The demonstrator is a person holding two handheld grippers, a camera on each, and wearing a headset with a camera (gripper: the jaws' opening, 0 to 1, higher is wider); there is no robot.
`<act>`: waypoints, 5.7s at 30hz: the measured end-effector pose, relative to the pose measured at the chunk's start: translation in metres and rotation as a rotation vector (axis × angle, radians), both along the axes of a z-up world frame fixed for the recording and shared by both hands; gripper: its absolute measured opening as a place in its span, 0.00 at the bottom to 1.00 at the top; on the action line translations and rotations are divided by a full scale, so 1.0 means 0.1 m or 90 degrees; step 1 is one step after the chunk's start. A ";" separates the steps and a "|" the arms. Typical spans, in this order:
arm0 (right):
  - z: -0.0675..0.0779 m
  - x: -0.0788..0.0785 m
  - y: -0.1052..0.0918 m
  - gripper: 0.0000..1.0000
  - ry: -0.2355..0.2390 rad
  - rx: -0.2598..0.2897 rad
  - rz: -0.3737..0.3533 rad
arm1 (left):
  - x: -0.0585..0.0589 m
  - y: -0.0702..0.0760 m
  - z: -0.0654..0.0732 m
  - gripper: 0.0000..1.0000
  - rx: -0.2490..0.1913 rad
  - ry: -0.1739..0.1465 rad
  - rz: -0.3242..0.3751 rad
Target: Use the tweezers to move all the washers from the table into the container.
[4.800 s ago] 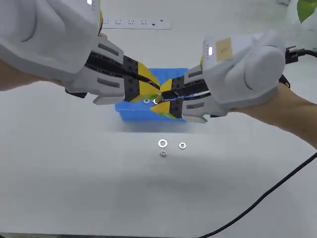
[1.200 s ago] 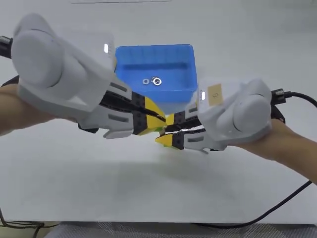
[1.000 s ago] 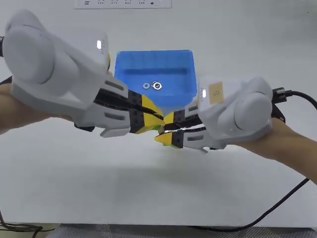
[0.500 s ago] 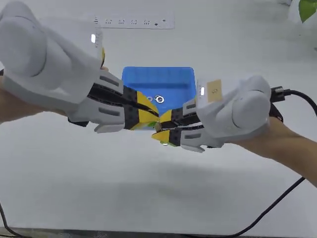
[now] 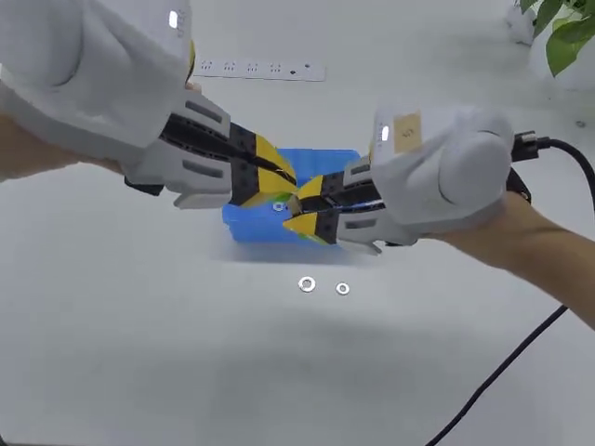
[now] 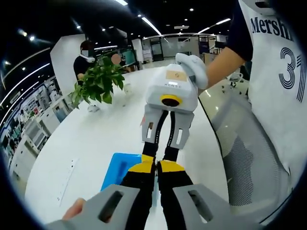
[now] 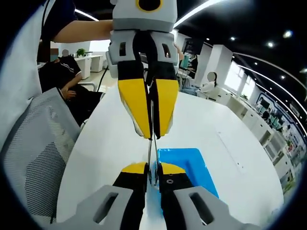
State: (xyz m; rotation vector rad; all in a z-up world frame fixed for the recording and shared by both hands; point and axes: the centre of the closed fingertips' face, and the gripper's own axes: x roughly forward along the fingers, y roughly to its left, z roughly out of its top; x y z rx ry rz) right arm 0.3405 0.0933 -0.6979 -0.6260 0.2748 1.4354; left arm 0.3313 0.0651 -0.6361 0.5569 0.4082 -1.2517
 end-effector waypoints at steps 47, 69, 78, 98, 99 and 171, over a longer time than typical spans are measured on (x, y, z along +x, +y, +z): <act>-0.79 0.78 -0.01 0.10 0.061 -0.024 -0.023 | 0.84 -0.09 -0.83 0.06 0.039 0.040 -0.024; -0.61 0.77 -0.06 0.11 0.035 -0.017 -0.028 | 0.76 -0.15 -0.66 0.06 0.023 0.017 -0.038; -0.38 0.62 -0.05 0.11 0.015 -0.006 -0.016 | 0.58 -0.17 -0.43 0.06 0.041 -0.015 -0.058; -0.01 -0.04 -0.14 0.10 -0.007 0.007 0.005 | -0.08 -0.26 -0.06 0.06 0.010 -0.026 -0.047; -0.02 -0.07 -0.15 0.10 -0.006 0.006 0.008 | -0.10 -0.26 -0.07 0.06 0.008 -0.023 -0.045; -0.82 -0.29 -0.15 0.11 0.126 -0.024 -0.007 | -0.23 -0.40 -0.77 0.07 -0.065 0.134 0.000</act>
